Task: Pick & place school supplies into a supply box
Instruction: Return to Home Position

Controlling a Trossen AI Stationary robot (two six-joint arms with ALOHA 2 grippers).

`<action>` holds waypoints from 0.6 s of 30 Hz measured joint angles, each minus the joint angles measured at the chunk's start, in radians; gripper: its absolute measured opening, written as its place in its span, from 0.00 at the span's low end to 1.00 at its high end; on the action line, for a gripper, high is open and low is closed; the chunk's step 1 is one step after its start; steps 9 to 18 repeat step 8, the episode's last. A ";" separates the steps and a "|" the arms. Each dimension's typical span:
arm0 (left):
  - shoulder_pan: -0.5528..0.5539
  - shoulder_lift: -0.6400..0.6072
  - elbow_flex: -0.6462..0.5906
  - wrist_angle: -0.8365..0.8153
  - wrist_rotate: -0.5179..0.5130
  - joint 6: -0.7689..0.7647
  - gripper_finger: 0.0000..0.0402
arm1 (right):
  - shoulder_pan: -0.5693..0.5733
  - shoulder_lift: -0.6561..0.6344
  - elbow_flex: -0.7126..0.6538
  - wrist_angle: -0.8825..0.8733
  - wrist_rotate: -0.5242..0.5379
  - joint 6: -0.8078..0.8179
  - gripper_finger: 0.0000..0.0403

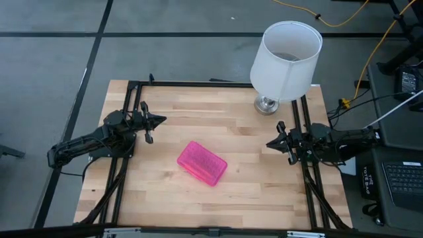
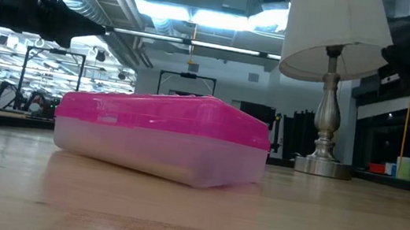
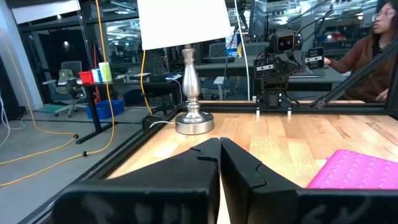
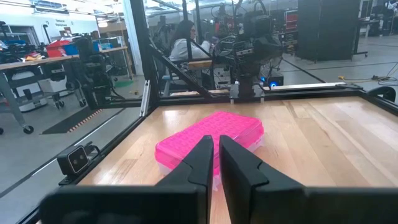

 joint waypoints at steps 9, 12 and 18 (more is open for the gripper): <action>0.000 0.000 0.000 0.000 0.000 0.000 0.00 | 0.000 0.000 0.000 0.000 0.000 0.001 0.08; 0.000 0.000 0.000 0.000 0.000 0.000 0.00 | 0.000 0.000 0.000 0.000 0.000 0.001 0.08; 0.000 0.000 0.000 0.000 0.000 0.000 0.00 | 0.000 0.000 0.000 0.000 0.000 0.001 0.08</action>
